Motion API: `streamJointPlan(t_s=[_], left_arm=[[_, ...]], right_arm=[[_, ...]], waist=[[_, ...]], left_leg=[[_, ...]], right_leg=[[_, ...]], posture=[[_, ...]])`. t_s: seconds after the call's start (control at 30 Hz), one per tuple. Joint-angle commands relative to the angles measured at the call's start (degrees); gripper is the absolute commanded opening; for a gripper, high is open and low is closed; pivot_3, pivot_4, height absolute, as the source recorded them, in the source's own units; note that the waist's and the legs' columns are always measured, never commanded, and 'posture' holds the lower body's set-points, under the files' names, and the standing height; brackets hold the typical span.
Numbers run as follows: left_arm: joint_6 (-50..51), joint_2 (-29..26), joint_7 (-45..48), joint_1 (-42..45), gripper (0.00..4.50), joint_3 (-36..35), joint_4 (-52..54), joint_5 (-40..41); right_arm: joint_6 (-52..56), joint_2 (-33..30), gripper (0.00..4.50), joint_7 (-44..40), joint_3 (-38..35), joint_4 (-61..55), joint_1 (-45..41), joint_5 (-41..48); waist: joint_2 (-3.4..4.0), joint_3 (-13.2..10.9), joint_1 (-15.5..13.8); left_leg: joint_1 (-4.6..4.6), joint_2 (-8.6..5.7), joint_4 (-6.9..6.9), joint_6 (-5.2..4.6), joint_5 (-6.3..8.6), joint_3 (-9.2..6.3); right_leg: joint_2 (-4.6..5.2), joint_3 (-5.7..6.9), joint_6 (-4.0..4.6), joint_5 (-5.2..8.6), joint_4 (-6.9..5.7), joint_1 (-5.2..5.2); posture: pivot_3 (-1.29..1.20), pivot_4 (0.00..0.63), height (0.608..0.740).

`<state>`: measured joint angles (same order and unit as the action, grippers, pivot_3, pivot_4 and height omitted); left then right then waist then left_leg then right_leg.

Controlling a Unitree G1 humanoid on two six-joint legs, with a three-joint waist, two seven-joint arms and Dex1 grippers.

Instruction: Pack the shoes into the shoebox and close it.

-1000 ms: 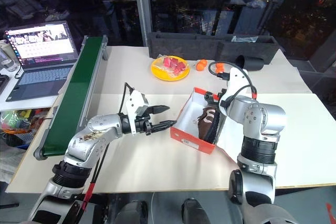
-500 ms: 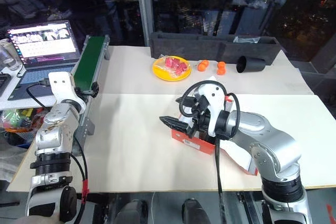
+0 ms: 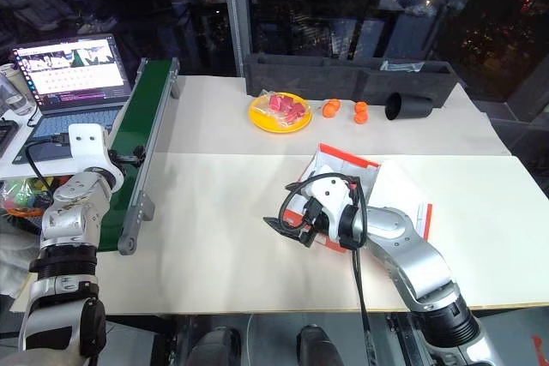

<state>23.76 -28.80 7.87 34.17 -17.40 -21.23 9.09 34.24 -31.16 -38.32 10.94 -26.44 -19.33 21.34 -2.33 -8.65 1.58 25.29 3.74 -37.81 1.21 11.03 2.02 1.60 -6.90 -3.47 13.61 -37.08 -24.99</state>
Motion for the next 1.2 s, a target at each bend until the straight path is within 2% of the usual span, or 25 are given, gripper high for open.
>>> streamJointPlan(t_s=[0.03,0.57,1.2], left_arm=[[-1.96,-1.1,-0.51,1.47,4.45,-0.31,1.34,-0.67],[-0.7,-0.42,-0.44,1.13,4.45,0.68,2.47,-0.58],[-3.45,-2.95,-0.06,1.74,4.45,1.43,-2.11,-2.94]], right_arm=[[-1.8,0.62,4.5,-0.01,-0.77,-1.12,-0.96,-0.51],[-2.45,1.23,4.5,-1.83,-0.3,-0.23,-1.28,-1.36],[-0.54,2.62,4.5,2.08,-1.59,1.75,-1.62,-2.44]], waist=[[0.0,0.0,-0.13],[0.0,0.0,-0.73],[-0.02,0.01,-0.73]], left_leg=[[0.0,0.0,0.0,0.0,0.0,0.0],[0.0,-0.01,0.0,0.0,0.0,0.0],[-0.01,-0.01,-0.01,0.01,0.0,0.0]], right_leg=[[0.0,0.0,0.0,0.0,0.0,0.0],[0.0,0.0,0.0,0.0,-0.01,0.0],[0.0,0.0,0.0,0.0,-0.03,0.0]], posture=[[0.0,0.15,0.714],[0.0,0.15,0.714],[0.0,0.15,0.714]])
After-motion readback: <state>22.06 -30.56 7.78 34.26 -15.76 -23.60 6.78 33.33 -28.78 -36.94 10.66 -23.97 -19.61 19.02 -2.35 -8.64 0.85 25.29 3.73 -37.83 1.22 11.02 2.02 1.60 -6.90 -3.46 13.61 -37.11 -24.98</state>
